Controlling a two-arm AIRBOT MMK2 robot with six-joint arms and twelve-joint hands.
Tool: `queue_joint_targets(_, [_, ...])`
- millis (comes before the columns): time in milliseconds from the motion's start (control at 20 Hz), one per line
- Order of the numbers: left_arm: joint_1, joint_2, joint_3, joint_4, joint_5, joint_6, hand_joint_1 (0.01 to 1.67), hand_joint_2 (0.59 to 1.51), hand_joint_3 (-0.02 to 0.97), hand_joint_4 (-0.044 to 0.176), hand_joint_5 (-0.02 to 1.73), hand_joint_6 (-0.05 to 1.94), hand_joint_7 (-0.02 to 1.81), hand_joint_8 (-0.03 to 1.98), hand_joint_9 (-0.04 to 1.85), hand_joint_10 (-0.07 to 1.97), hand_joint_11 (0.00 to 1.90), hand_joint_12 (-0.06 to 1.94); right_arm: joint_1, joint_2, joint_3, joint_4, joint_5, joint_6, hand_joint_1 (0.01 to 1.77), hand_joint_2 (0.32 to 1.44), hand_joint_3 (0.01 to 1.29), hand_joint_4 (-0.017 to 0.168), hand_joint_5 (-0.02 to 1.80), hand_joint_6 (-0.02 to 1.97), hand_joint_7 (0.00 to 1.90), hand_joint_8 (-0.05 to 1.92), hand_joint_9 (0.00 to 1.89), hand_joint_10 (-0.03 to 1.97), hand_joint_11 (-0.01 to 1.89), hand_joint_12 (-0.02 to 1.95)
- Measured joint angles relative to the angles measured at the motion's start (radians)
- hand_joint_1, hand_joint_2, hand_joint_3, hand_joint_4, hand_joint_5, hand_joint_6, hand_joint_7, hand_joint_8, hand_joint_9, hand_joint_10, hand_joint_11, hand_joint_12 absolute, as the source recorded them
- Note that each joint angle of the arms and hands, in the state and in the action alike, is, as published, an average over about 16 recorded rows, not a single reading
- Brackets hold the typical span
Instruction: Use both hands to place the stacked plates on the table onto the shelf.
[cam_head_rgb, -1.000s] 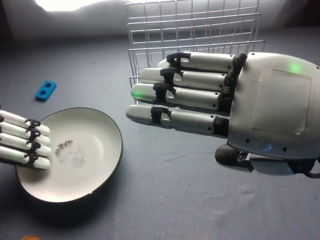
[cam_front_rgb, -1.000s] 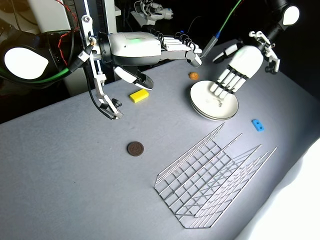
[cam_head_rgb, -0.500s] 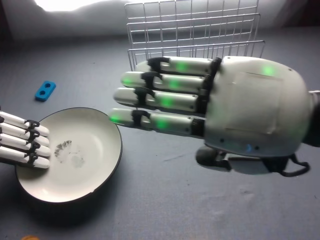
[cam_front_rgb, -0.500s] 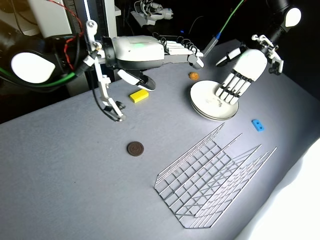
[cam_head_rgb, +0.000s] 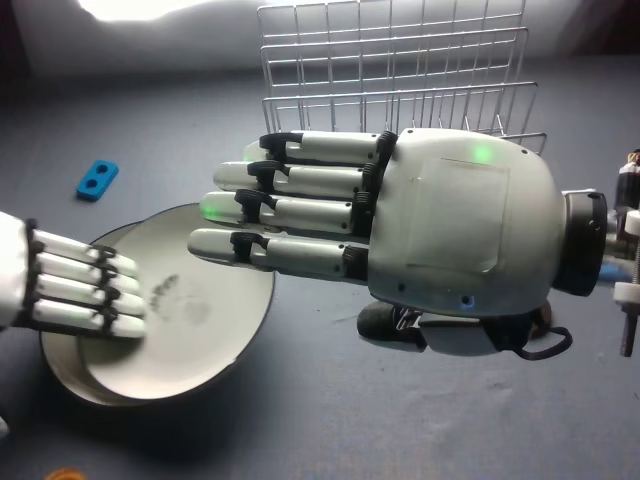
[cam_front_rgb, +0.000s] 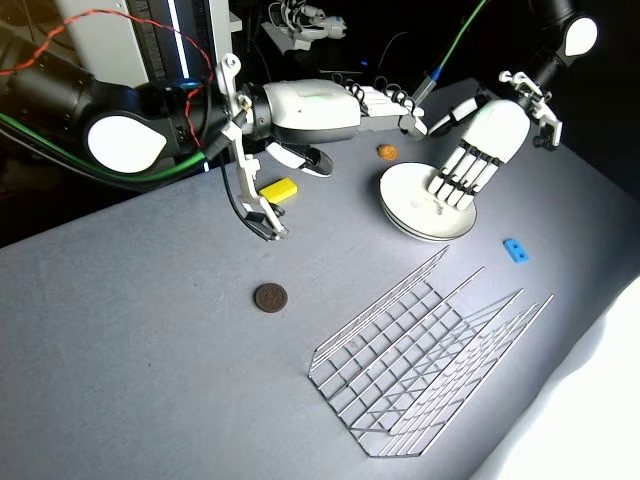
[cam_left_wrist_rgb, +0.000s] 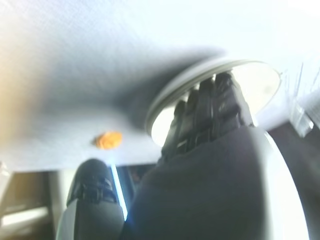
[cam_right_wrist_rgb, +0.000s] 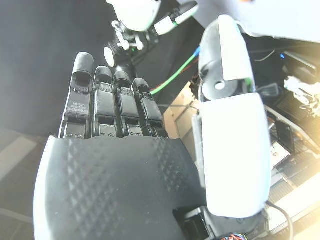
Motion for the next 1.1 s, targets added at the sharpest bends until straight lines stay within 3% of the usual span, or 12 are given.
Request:
queue_joint_targets(350, [-0.020, 0.010, -0.109, -0.013, 0.060, -0.010, 0.02, 1.118, 0.013, -0.005, -0.01, -0.02, 0.00, -0.02, 0.02, 0.01, 0.01, 0.01, 0.004, -0.047, 0.042, 0.001, -0.029, -0.001, 1.00, 1.08, 0.02, 0.003, 0.07, 0.02, 0.07, 0.01, 0.09, 0.00, 0.02, 0.55])
queue_joint_targets(550, [-0.028, 0.016, -0.149, -0.015, 0.083, -0.019, 0.02, 1.114, 0.014, -0.004, -0.01, -0.02, -0.01, -0.02, 0.02, 0.01, 0.01, 0.01, 0.007, -0.086, 0.077, 0.003, -0.052, -0.002, 1.00, 1.09, 0.02, 0.003, 0.12, 0.02, 0.11, 0.01, 0.12, 0.00, 0.02, 0.60])
queue_joint_targets(1100, [-0.025, 0.023, -0.167, -0.022, 0.096, -0.034, 0.02, 1.120, 0.013, -0.004, -0.01, -0.02, 0.00, -0.02, 0.02, 0.01, 0.01, 0.01, 0.013, -0.250, 0.217, 0.039, -0.109, -0.049, 1.01, 1.11, 0.02, 0.003, 0.22, 0.02, 0.22, 0.01, 0.22, 0.01, 0.02, 0.82])
